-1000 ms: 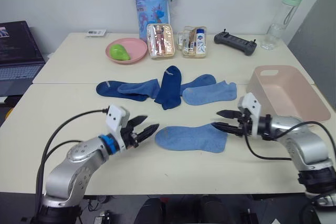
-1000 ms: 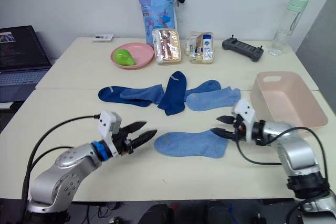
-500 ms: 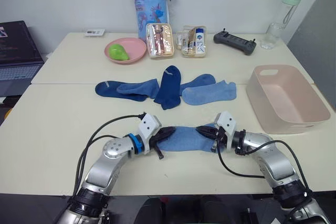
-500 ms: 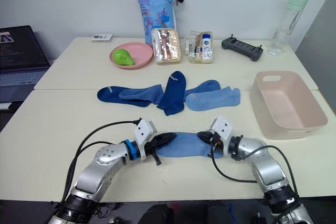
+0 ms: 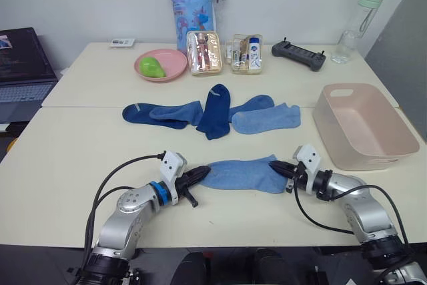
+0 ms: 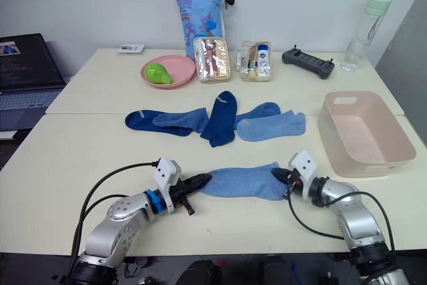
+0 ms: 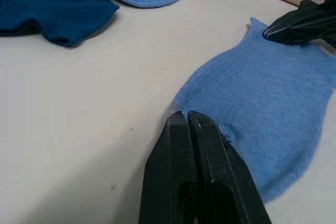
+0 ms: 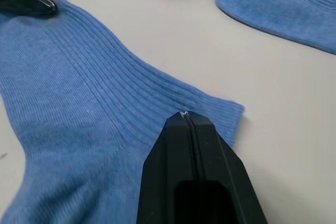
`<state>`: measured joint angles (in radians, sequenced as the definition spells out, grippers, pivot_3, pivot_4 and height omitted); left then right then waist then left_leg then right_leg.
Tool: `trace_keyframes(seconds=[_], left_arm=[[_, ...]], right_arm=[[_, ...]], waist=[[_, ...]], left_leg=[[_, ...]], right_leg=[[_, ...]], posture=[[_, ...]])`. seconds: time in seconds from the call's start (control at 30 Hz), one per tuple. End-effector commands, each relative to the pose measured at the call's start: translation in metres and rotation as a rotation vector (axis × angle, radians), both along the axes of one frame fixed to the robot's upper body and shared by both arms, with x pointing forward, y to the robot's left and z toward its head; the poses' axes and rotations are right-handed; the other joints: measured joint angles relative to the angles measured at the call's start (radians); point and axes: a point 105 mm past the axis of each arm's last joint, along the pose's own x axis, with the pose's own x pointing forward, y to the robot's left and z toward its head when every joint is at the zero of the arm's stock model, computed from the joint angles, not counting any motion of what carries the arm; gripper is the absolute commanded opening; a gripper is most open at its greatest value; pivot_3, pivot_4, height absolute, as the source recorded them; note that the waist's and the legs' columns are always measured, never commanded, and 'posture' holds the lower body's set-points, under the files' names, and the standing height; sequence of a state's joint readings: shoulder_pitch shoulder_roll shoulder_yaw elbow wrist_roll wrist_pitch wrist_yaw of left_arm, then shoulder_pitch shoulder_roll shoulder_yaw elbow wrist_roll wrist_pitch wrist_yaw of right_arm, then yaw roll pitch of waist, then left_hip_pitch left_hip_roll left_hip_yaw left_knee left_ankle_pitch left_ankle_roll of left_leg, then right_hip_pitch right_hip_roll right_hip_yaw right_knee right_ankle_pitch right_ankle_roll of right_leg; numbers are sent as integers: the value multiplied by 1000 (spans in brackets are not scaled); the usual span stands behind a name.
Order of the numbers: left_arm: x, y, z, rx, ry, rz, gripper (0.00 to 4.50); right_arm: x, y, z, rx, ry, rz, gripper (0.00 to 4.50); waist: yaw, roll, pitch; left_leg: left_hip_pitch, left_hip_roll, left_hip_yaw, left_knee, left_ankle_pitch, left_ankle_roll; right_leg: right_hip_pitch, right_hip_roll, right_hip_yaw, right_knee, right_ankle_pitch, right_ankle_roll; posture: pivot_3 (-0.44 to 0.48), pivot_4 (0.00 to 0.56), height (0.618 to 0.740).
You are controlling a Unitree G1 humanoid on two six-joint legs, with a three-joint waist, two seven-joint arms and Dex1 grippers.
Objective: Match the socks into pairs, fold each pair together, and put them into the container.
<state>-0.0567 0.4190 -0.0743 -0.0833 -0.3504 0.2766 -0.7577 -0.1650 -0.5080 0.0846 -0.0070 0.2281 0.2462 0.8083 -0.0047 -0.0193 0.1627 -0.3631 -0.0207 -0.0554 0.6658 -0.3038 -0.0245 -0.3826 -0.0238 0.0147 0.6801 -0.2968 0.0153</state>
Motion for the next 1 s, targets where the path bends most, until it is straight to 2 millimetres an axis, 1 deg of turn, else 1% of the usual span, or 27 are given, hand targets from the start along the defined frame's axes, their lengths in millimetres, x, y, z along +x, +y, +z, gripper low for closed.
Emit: trace_keyframes(seconds=[0.03,0.17,0.23,0.3,0.37,0.43,0.53,0.63,0.67,0.77,0.9,0.97,1.0], left_arm=[[-6,-9,22,-4,-88,-62,59],[-13,-13,31,11,-106,-100,59],[-19,-13,30,37,-101,-128,59],[-26,-10,15,91,-47,-144,59],[-30,-3,-1,126,12,-132,59],[-32,0,-6,136,30,-124,59],[-31,4,-6,131,26,-104,59],[-29,10,-6,127,31,-81,59],[-29,12,-4,123,28,-76,59],[-32,14,10,46,26,-59,59],[-33,19,28,-85,55,-13,59],[-31,27,36,-94,33,17,59],[-24,39,43,-102,1,80,59]], right_arm=[[-5,2,20,70,-28,33,0],[-12,17,31,84,-24,103,0],[-19,23,29,76,-6,135,0],[-26,25,16,45,26,127,0],[-30,21,3,-1,45,102,0],[-32,17,-1,-9,51,86,0],[-35,2,-5,-37,52,61,0],[-33,-16,-5,-64,51,26,0],[-32,-20,-4,-69,46,18,0],[-28,-29,6,-54,25,3,0],[-23,-24,30,41,-22,15,0],[-16,-26,39,35,-61,-10,0],[-9,-29,47,35,-96,-38,0]], waist=[[0,0,0],[-1,0,0],[-1,0,0],[0,0,0],[0,0,0],[1,0,0],[1,0,0],[2,0,0],[2,0,0],[2,0,0],[1,0,0],[1,0,0],[1,0,0]], left_leg=[[0,0,0,0,0,0],[-1,0,0,-1,0,0],[-1,0,0,-1,0,0],[-1,0,0,-1,0,0],[-1,0,0,-1,0,0],[-2,0,0,-1,0,0],[0,0,0,0,0,0],[1,0,0,0,0,0],[1,0,0,0,0,0],[1,0,0,0,0,0],[0,0,-1,-1,0,0],[0,0,-1,-1,0,0],[0,0,0,-1,0,0]], right_leg=[[0,0,0,0,0,0],[-1,0,0,0,0,0],[-1,0,0,0,0,0],[-1,0,0,0,0,0],[-1,0,0,-1,0,0],[-2,0,0,-1,0,0],[0,0,0,-1,0,0],[1,0,0,-1,0,0],[2,0,0,-1,0,0],[2,0,0,-1,0,0],[0,0,0,-1,0,0],[0,0,0,-1,0,0],[0,0,0,-1,0,0]], posture=[[0,150,740],[0,150,740],[0,150,740],[0,150,740],[0,150,740],[0,150,740],[0,150,740],[0,150,740],[0,150,740],[0,150,740],[0,150,740],[0,150,740],[0,150,740]])
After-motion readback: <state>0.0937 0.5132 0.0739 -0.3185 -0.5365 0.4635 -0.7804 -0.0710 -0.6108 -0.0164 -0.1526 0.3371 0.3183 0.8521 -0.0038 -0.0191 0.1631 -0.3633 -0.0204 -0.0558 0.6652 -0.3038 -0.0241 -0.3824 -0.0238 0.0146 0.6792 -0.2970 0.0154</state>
